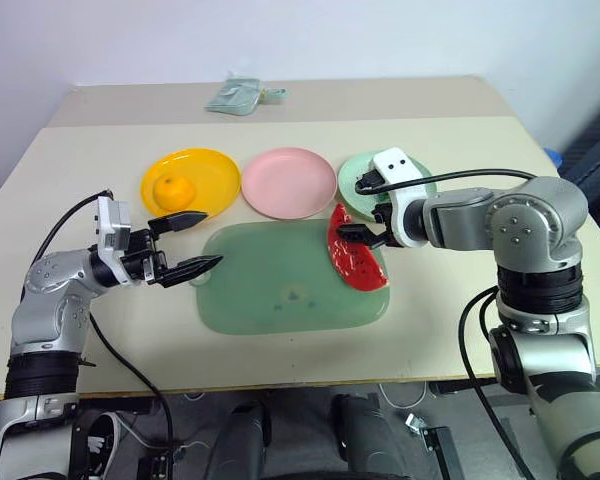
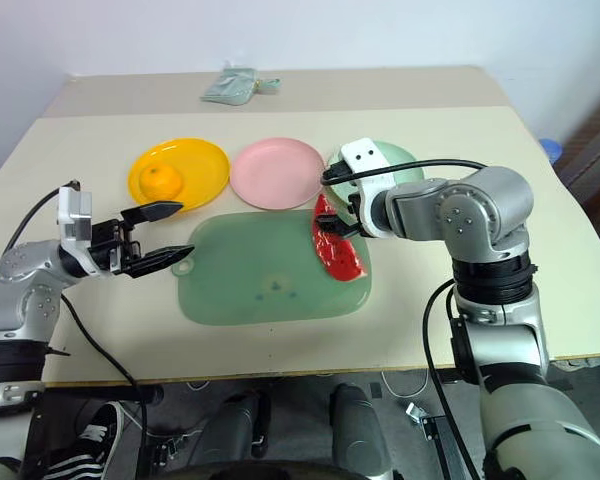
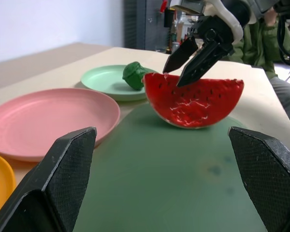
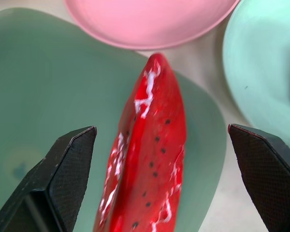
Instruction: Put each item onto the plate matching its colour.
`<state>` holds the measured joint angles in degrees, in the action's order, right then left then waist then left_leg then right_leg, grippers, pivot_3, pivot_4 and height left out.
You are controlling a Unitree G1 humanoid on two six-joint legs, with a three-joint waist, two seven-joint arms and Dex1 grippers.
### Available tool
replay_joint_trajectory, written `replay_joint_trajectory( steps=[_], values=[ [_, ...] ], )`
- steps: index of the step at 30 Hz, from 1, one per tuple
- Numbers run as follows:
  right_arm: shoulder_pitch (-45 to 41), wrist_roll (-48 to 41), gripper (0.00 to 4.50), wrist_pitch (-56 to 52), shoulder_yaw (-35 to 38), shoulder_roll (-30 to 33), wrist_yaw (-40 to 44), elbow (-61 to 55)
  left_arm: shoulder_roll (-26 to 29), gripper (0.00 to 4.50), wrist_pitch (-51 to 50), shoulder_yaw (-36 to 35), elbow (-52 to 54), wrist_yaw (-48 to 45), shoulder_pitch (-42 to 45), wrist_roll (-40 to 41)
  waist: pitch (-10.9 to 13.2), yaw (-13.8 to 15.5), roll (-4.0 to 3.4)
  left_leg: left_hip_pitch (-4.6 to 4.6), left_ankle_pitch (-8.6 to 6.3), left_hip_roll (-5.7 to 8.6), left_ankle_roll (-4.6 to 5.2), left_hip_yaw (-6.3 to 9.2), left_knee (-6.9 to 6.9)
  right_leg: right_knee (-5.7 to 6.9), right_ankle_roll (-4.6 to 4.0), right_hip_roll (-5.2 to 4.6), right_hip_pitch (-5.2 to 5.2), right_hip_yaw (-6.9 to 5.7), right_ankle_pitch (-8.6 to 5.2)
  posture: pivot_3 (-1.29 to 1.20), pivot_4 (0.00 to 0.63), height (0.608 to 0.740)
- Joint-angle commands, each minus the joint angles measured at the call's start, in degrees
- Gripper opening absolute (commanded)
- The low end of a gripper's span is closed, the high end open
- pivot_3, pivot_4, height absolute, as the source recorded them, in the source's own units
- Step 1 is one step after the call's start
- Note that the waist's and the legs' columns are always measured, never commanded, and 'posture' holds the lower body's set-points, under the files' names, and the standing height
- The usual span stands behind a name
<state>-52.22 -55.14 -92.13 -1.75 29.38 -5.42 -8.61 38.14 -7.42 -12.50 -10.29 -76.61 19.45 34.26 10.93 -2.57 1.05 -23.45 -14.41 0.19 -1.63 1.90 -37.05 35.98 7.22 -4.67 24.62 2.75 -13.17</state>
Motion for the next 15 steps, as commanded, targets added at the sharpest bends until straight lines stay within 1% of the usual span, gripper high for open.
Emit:
replay_joint_trajectory(
  steps=[1, 5, 9, 10, 15],
  values=[
    [-1.81, -9.25, 4.45, -0.37, 0.22, 0.95, -5.92, 1.17, 0.73, 4.5, 0.19, -1.3, 2.24, 0.5, -0.33, 0.4, 0.0, 0.03, 0.0, 0.0, 0.0, 0.0, 0.0, 0.0, 0.0, 0.0, 0.0, 0.0, 0.0, 0.0, 0.0, 0.0, 0.15, 0.74],
    [-0.21, -18.57, 4.45, -0.37, -1.16, 0.56, -12.97, 2.51, 0.53, 4.5, -0.4, -1.15, 3.68, 1.29, -0.87, 0.75, 0.0, 0.09, 0.0, -0.01, 0.0, 0.0, 0.0, -0.01, -0.01, 0.0, 0.0, 0.0, 0.0, 0.0, 0.0, 0.0, 0.15, 0.74],
    [1.36, -24.63, 4.45, -0.37, -1.64, 0.19, -19.89, 3.33, 0.41, 4.5, -0.84, -1.13, 4.72, 1.92, -1.25, 0.84, 0.0, 0.12, 0.0, -0.01, 0.0, 0.0, 0.0, -0.01, -0.02, -0.01, 0.0, -0.01, -0.01, 0.0, 0.0, 0.0, 0.15, 0.74],
    [1.17, -25.75, 4.45, -0.37, -1.92, 0.29, -21.2, 3.45, 0.44, 4.5, -1.07, -1.11, 4.94, 2.06, -1.24, 0.95, 0.0, 0.12, 0.0, -0.01, 0.0, 0.0, 0.01, -0.01, -0.02, -0.01, 0.0, -0.01, -0.01, 0.01, 0.0, 0.0, 0.15, 0.74],
    [1.41, -25.91, 4.45, -0.37, -2.76, 0.44, -24.99, 3.35, -0.07, 4.5, -1.94, -0.62, 6.92, 3.5, -1.23, 1.04, 0.0, 0.09, 0.0, -0.01, 0.0, -0.01, 0.01, -0.01, -0.02, -0.02, 0.0, 0.0, -0.01, 0.0, 0.0, 0.0, 0.15, 0.74]
  ],
)
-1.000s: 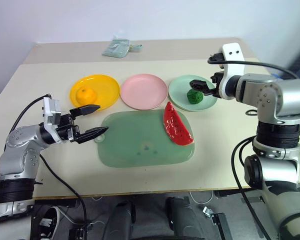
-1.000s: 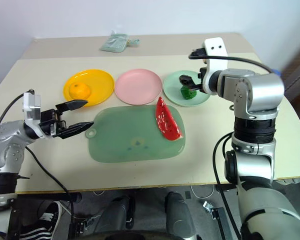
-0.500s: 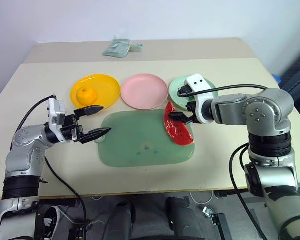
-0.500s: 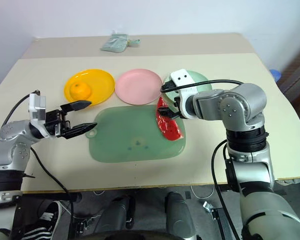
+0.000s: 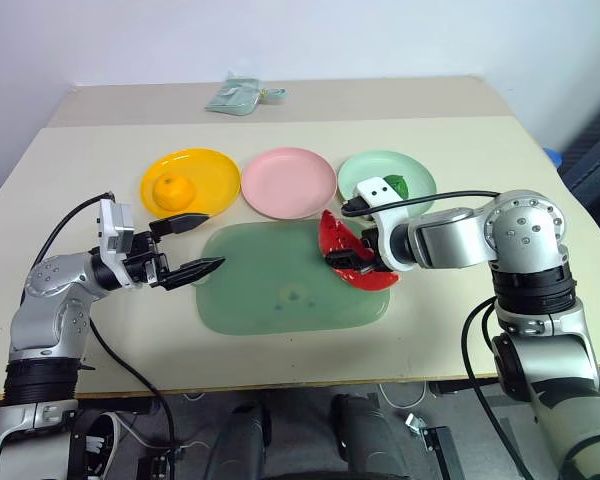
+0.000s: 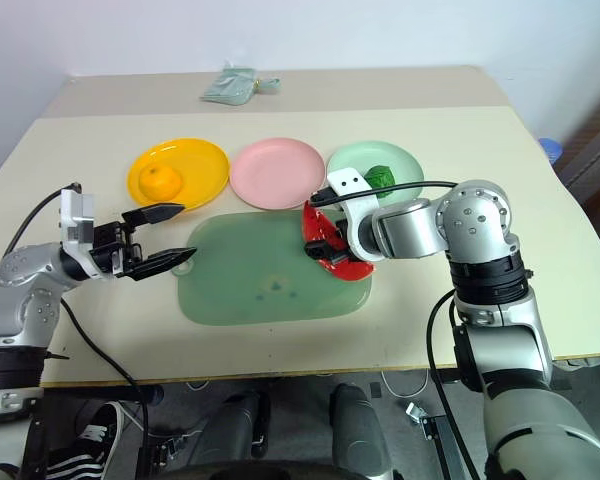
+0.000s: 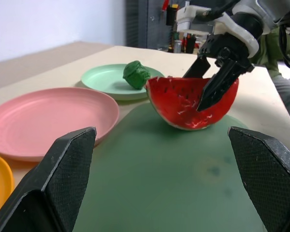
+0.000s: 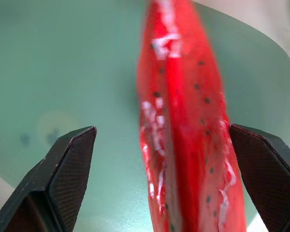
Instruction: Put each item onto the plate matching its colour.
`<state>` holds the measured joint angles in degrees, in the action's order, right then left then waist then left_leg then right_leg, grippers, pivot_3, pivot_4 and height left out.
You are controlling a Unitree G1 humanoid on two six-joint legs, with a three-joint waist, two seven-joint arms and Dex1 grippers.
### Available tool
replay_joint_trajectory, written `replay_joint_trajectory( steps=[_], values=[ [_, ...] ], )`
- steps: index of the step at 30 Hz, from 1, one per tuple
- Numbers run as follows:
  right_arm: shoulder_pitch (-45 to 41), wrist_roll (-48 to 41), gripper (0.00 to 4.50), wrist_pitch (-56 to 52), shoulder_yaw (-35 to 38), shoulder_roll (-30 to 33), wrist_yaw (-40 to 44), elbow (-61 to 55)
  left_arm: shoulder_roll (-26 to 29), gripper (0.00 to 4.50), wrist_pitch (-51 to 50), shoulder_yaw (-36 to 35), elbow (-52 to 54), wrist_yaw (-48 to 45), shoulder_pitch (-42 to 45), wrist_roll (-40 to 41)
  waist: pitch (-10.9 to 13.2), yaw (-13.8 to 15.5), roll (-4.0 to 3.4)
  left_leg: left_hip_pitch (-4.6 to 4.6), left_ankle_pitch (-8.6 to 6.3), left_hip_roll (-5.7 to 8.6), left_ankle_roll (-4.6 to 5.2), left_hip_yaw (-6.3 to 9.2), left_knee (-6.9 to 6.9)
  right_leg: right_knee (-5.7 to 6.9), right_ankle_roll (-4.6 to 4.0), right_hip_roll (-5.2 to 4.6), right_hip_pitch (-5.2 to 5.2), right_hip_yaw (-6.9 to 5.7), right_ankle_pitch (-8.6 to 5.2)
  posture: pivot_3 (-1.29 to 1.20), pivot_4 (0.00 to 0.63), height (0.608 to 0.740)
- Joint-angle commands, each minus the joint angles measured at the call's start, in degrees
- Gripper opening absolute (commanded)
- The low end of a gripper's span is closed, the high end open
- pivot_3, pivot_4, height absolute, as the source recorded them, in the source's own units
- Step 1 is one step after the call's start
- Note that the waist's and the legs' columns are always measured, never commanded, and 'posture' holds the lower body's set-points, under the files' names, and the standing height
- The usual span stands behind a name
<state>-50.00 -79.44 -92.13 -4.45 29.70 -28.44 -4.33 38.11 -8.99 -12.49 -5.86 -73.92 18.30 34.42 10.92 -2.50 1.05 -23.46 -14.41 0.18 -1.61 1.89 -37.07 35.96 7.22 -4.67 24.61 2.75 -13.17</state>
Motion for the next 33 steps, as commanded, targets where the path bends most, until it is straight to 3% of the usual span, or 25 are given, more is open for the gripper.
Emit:
replay_joint_trajectory(
  steps=[1, 3, 6, 11, 15, 20, 22, 30, 33],
  values=[
    [-0.82, -1.54, 4.45, -0.37, -0.73, 0.41, -2.17, -1.48, -0.1, 4.5, -0.74, -0.59, 2.95, 1.05, -0.16, 0.99, 0.0, 0.04, 0.0, 0.0, 0.0, 0.0, 0.0, 0.0, 0.0, 0.0, 0.0, 0.0, 0.0, 0.0, 0.0, 0.0, 0.15, 0.74],
    [-0.56, -0.97, 4.45, -0.37, -2.27, 1.12, -1.87, -3.13, -0.11, 4.5, -1.38, -0.59, 3.66, 1.46, -0.23, 1.14, 0.0, 0.01, 0.0, 0.0, 0.0, 0.0, 0.0, 0.0, 0.0, 0.0, 0.0, 0.0, 0.0, 0.0, 0.0, 0.0, 0.15, 0.74],
    [0.17, 0.39, 3.64, -0.37, -4.63, 2.68, -0.15, -5.21, -0.06, 4.5, -1.6, -0.61, 4.14, 1.79, -0.27, 0.98, 0.0, 0.01, 0.0, 0.0, 0.0, 0.0, 0.0, 0.0, 0.0, -0.01, 0.0, 0.0, 0.0, 0.0, 0.0, 0.0, 0.15, 0.74],
    [-0.93, 3.91, 1.27, -0.37, -7.25, 4.63, 2.87, -7.11, 0.06, 4.5, -2.19, -0.53, 4.36, 1.91, 0.02, 1.05, 0.0, 0.02, 0.0, 0.0, 0.0, 0.0, 0.0, 0.0, 0.0, -0.04, 0.0, 0.0, 0.0, 0.0, 0.0, 0.0, 0.15, 0.74],
    [-3.52, 7.74, 1.27, -0.37, -4.62, 3.38, 5.39, -6.87, 0.0, 4.5, -2.24, -0.54, 4.32, 2.04, 0.22, 0.98, 0.0, 0.01, 0.0, 0.0, 0.0, 0.0, 0.0, 0.0, 0.0, -0.05, 0.0, 0.0, 0.0, 0.0, 0.0, 0.0, 0.15, 0.74],
    [-9.41, 8.15, 1.27, 3.33, 6.19, -1.97, 9.59, 0.67, -0.8, 4.5, -2.09, -1.72, 3.59, 4.38, 1.47, 0.97, 0.0, 0.03, -0.01, -0.01, 0.0, 0.0, 0.01, 0.0, 0.01, -0.05, 0.0, 0.01, 0.0, 0.0, 0.0, 0.0, 0.15, 0.74],
    [-10.86, 12.12, 1.27, 7.79, 7.53, -4.05, 11.43, 1.8, -1.68, 4.5, -1.27, -2.46, 2.17, 7.28, 3.19, 0.14, 0.0, 0.08, 0.0, -0.01, 0.0, 0.0, 0.01, 0.0, 0.01, -0.05, 0.01, 0.02, 0.0, 0.0, 0.0, 0.0, 0.15, 0.74],
    [-14.65, 39.3, 1.27, 36.72, -4.87, -10.64, 28.95, 14.25, -3.63, 4.5, -0.59, -1.28, 0.67, 19.31, 6.22, -5.46, 0.0, -0.14, 0.0, -0.01, 0.0, 0.01, 0.01, -0.01, 0.04, -0.05, 0.02, 0.03, 0.02, -0.02, 0.01, 0.0, 0.15, 0.74],
    [-17.27, 47.85, 1.27, 48.23, -7.68, -15.09, 35.03, 26.53, -4.53, 4.5, 3.21, -1.59, 1.29, 23.12, 5.2, -8.64, 0.0, -0.28, 0.0, -0.02, 0.0, 0.01, 0.0, -0.03, 0.07, -0.03, 0.02, 0.03, 0.07, -0.01, 0.01, 0.0, 0.15, 0.74]
  ],
)
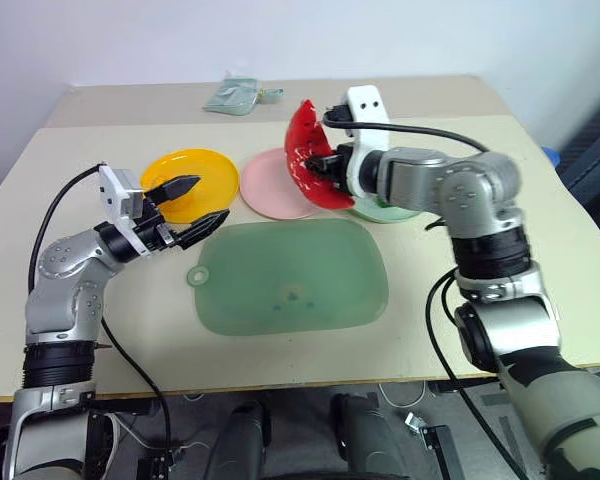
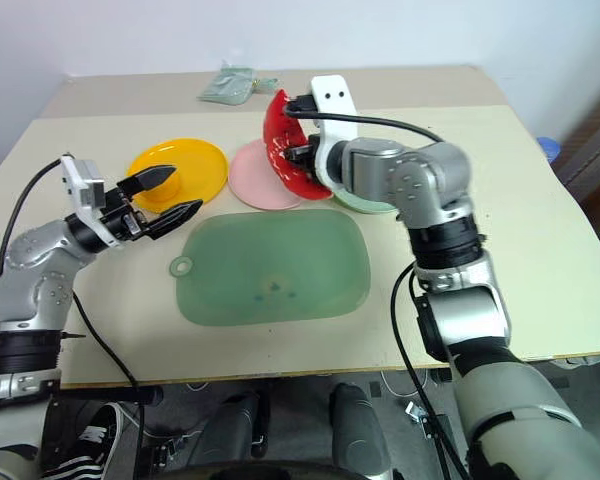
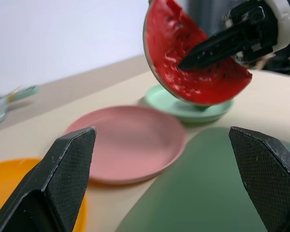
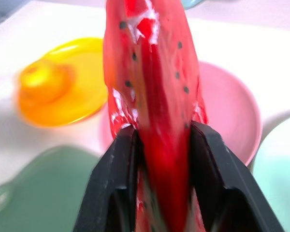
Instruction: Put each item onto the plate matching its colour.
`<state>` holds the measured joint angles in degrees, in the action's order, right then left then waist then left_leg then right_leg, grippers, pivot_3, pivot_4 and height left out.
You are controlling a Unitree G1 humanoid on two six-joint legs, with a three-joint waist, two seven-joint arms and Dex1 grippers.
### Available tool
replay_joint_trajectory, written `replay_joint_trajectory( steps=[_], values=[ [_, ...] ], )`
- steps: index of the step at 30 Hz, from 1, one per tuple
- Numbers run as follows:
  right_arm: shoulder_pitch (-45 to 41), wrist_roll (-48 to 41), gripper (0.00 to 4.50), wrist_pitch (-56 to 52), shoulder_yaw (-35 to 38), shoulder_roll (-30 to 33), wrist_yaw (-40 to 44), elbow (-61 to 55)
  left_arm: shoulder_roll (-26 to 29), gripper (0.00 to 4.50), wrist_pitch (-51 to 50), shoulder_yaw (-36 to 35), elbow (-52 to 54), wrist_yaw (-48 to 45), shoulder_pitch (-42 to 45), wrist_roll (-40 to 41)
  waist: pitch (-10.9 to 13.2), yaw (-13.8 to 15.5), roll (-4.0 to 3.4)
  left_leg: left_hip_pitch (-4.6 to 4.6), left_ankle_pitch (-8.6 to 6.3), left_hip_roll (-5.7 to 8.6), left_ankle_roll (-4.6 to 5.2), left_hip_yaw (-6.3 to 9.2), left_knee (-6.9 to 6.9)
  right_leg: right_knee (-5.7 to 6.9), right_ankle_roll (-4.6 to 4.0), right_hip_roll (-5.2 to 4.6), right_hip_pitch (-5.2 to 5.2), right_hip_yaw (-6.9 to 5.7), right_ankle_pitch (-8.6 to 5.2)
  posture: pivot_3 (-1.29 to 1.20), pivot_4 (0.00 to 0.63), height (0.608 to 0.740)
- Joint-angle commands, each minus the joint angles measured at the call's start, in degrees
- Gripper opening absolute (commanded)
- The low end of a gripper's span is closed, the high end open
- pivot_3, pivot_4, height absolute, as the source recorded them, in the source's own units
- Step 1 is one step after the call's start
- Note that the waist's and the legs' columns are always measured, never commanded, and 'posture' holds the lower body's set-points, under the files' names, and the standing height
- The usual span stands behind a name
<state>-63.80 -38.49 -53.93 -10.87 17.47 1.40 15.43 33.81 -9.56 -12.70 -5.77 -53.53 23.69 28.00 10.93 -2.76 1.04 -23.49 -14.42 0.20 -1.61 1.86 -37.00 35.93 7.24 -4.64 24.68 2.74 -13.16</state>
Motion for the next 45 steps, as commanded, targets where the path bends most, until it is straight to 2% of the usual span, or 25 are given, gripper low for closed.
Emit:
replay_joint_trajectory(
  steps=[1, 4, 7, 8, 9, 13, 14, 18, 22, 24, 26, 29, 31, 33, 37, 45],
  values=[
    [-4.25, 8.49, 1.27, 12.32, -1.12, -4.3, 6.81, 10.15, -0.38, 4.5, 4.14, -1.38, 1.56, 3.07, -0.56, -2.36, 0.0, -0.02, 0.0, 0.0, 0.0, 0.0, 0.0, 0.0, 0.0, 0.0, 0.0, 0.0, 0.0, 0.0, 0.0, 0.0, 0.15, 0.74],
    [-6.74, 15.88, 1.27, 22.39, -2.6, -8.19, 10.24, 20.9, -0.07, 4.5, 2.94, -1.36, 1.94, 3.83, -1.76, -2.21, 0.0, 0.03, 0.0, 0.0, 0.0, 0.0, 0.0, 0.0, 0.03, 0.01, 0.0, 0.0, 0.01, 0.0, 0.0, 0.0, 0.15, 0.74],
    [-8.48, 18.91, 1.27, 27.82, -1.09, -11.63, 13.78, 29.94, 0.28, 4.5, 3.44, -2.01, 2.49, 4.45, -2.92, -2.29, 0.0, 0.09, -0.01, 0.0, 0.0, 0.01, -0.01, 0.0, 0.02, 0.01, 0.0, -0.01, 0.01, 0.0, 0.0, 0.0, 0.15, 0.74],
    [-8.86, 19.35, 1.98, 28.74, -0.21, -12.26, 15.05, 31.73, 0.36, 4.5, 3.42, -2.13, 2.72, 4.63, -3.17, -2.15, 0.0, 0.15, 0.0, 0.0, 0.0, 0.01, -0.01, 0.0, 0.02, 0.01, 0.0, -0.01, 0.01, 0.0, 0.0, 0.0, 0.15, 0.74],
    [-9.16, 20.3, 2.3, 30.02, 0.21, -12.6, 15.79, 33.09, 0.52, 4.5, 3.91, -2.29, 2.56, 4.74, -3.67, -2.41, 0.0, 0.2, -0.01, 0.0, 0.0, 0.01, -0.01, 0.01, 0.03, 0.01, 0.0, -0.01, 0.01, 0.0, 0.0, 0.0, 0.15, 0.74],
    [-9.76, 23.55, 4.31, 33.7, 1.52, -12.99, 16.44, 35.79, 0.7, 4.5, 5.89, -2.73, 1.69, 5.06, -5.2, -3.12, 0.01, 0.15, -0.01, 0.0, 0.0, 0.01, -0.02, 0.01, 0.03, 0.01, -0.01, -0.02, 0.01, 0.0, 0.0, 0.0, 0.15, 0.74],
    [-9.79, 23.91, 4.42, 34.01, 2.11, -12.87, 16.66, 35.56, 0.65, 4.5, 6.28, -2.85, 1.8, 5.01, -5.49, -2.95, 0.01, 0.14, -0.01, 0.0, 0.0, 0.01, -0.02, 0.02, 0.03, 0.02, -0.01, -0.02, 0.02, 0.0, 0.0, 0.0, 0.15, 0.74],
    [-9.19, 21.75, 4.42, 35.02, 7.94, -11.76, 17.74, 30.08, 0.57, 4.5, 7.71, -3.45, 1.77, 3.81, -6.16, -2.11, 0.02, 0.17, -0.03, 0.0, 0.0, 0.01, -0.02, 0.02, 0.03, 0.02, -0.01, -0.02, 0.03, 0.0, 0.0, 0.0, 0.15, 0.74],
    [-1.96, 14.11, 4.42, 32.55, 13.53, -9.74, 25.76, 11.38, 2.27, 4.5, 4.4, -4.5, 2.86, -1.6, -7.28, 2.87, 0.02, 0.16, -0.03, -0.01, 0.0, 0.0, -0.02, 0.03, 0.06, 0.04, -0.01, -0.02, 0.03, -0.01, 0.0, 0.0, 0.15, 0.74],
    [2.78, 9.15, 4.42, 26.63, 15.28, -7.44, 29.65, 2.61, 2.91, 4.5, 4.49, -4.72, 3.59, -3.47, -7.98, 3.97, 0.01, 0.26, -0.02, -0.01, 0.0, 0.0, -0.02, 0.06, 0.09, 0.04, -0.01, -0.02, 0.0, -0.03, 0.0, 0.0, 0.15, 0.74],
    [9.51, 8.29, 4.42, 28.91, 14.9, -4.4, 35.32, -5.79, 3.63, 4.5, 5.2, -5.2, 3.74, -5.7, -8.44, 4.92, -0.02, 0.54, 0.03, 0.0, 0.0, 0.0, -0.02, 0.06, 0.05, 0.03, -0.01, -0.04, -0.03, -0.03, 0.0, 0.0, 0.15, 0.74],
    [22.78, 7.36, 4.42, 28.67, 11.34, 5.87, 47.93, -20.62, 4.73, 4.5, 4.58, -6.3, 3.32, -9.08, -8.76, 7.0, -0.01, 0.84, 0.01, 0.01, 0.0, 0.02, -0.01, 0.06, -0.01, -0.08, 0.0, -0.05, -0.12, -0.06, 0.0, 0.0, 0.15, 0.74],
    [31.43, 2.85, 4.42, 26.43, 12.43, 13.64, 56.33, -28.94, 5.3, 4.5, 2.77, -6.08, 4.14, -11.18, -9.2, 8.69, 0.02, 0.91, -0.04, 0.01, -0.01, 0.02, -0.01, 0.06, -0.01, -0.13, 0.0, -0.05, -0.14, -0.06, 0.0, 0.0, 0.15, 0.74],
    [39.73, 3.52, 4.42, 28.25, 13.4, 20.21, 60.84, -34.48, 5.92, 4.5, 1.21, -6.06, 4.02, -12.73, -9.55, 9.81, 0.04, 0.79, -0.07, 0.01, -0.01, 0.02, 0.0, 0.04, -0.02, -0.14, 0.01, -0.05, -0.13, -0.04, -0.01, 0.0, 0.15, 0.74],
    [47.64, 3.1, 4.42, 28.45, 16.3, 26.61, 62.99, -37.77, 6.07, 4.5, 0.17, -4.37, 4.5, -14.72, -10.46, 8.89, 0.03, 0.06, -0.05, 0.19, -0.01, -0.05, 0.0, -0.01, -0.03, -0.09, -0.02, 0.02, -0.23, -0.01, -0.02, 0.0, 0.15, 0.74],
    [51.77, 2.64, 4.42, 26.99, 18.87, 29.12, 60.94, -41.4, 4.28, 4.5, -0.25, -0.56, 2.45, -16.4, -6.21, 7.24, 0.02, 1.61, -0.01, 0.13, -0.01, -0.02, 0.0, -0.02, -0.14, -0.13, 0.0, -0.01, -0.25, 0.0, -0.01, 0.0, 0.15, 0.74]
  ],
)
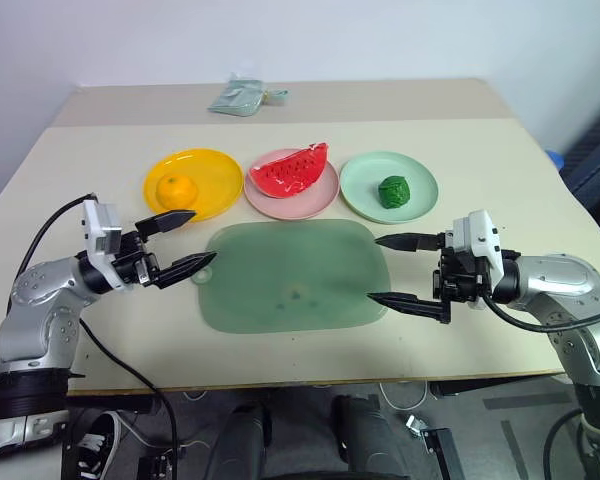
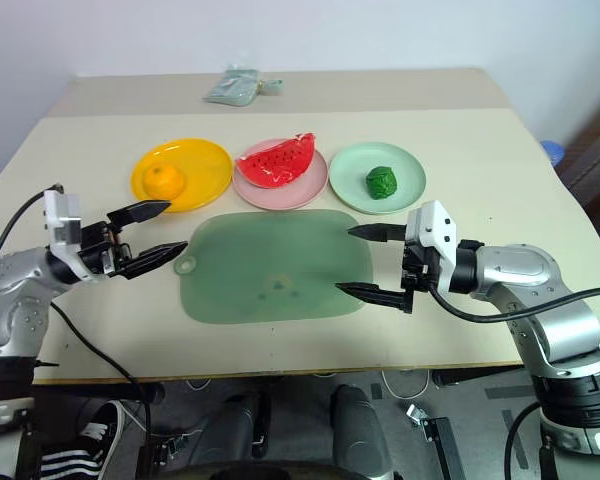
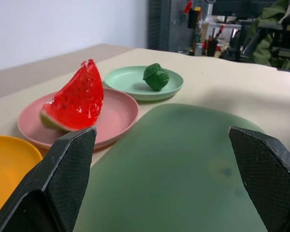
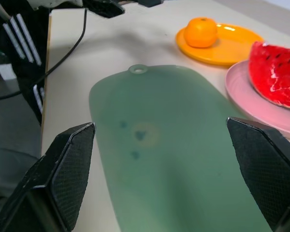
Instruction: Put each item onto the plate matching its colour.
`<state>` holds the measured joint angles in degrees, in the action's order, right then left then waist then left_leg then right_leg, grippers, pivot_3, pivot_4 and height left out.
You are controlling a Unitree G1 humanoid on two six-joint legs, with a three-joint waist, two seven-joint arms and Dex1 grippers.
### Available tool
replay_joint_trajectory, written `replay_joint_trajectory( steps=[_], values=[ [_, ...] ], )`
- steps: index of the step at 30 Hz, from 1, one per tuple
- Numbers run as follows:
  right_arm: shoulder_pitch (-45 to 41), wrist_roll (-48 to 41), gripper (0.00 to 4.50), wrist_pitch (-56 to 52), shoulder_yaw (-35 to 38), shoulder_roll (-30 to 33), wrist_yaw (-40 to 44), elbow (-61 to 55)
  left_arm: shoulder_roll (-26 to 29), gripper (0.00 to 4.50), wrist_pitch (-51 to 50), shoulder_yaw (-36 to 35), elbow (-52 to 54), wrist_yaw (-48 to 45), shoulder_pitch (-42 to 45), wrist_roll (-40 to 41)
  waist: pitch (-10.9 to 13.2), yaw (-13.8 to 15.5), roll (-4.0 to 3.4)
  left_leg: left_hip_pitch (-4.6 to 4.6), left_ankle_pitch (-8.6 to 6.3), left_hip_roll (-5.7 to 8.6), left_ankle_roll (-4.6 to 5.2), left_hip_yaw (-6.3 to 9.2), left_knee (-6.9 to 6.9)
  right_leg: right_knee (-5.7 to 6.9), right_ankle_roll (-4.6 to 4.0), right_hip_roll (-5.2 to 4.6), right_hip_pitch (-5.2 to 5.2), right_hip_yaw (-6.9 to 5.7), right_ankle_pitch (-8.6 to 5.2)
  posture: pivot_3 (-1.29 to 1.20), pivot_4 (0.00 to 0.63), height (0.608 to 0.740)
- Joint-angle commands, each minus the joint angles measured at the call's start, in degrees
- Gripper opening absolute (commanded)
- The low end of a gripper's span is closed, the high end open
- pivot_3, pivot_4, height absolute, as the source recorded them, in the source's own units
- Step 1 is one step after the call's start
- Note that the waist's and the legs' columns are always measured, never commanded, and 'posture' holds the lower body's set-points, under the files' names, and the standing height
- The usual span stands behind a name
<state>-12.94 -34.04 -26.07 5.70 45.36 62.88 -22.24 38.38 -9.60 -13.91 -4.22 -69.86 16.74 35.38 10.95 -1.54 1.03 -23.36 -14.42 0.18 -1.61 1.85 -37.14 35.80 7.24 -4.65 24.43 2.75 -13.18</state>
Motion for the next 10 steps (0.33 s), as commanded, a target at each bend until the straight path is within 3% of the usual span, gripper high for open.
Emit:
replay_joint_trajectory(
  steps=[1, 10],
  values=[
    [1.67, -1.99, 4.42, -1.04, 2.82, 1.29, -1.05, -4.35, -0.78, 4.5, -0.46, 1.05, 0.74, 0.1, 0.73, -0.14, 0.0, 0.57, 0.0, 0.0, 0.0, 0.0, 0.0, -0.01, -0.01, 0.0, 0.0, -0.01, 0.0, 0.0, 0.0, 0.0, 0.15, 0.74],
    [0.35, -4.69, 4.42, -4.31, 4.16, 1.45, -3.98, -5.33, -2.36, 4.5, 0.06, 3.03, -3.5, -0.14, 4.42, -1.76, 0.0, 0.86, 0.01, -0.01, 0.0, 0.0, 0.0, 0.01, -0.05, 0.0, 0.0, 0.0, -0.01, -0.01, 0.0, 0.0, 0.15, 0.74]
  ],
)
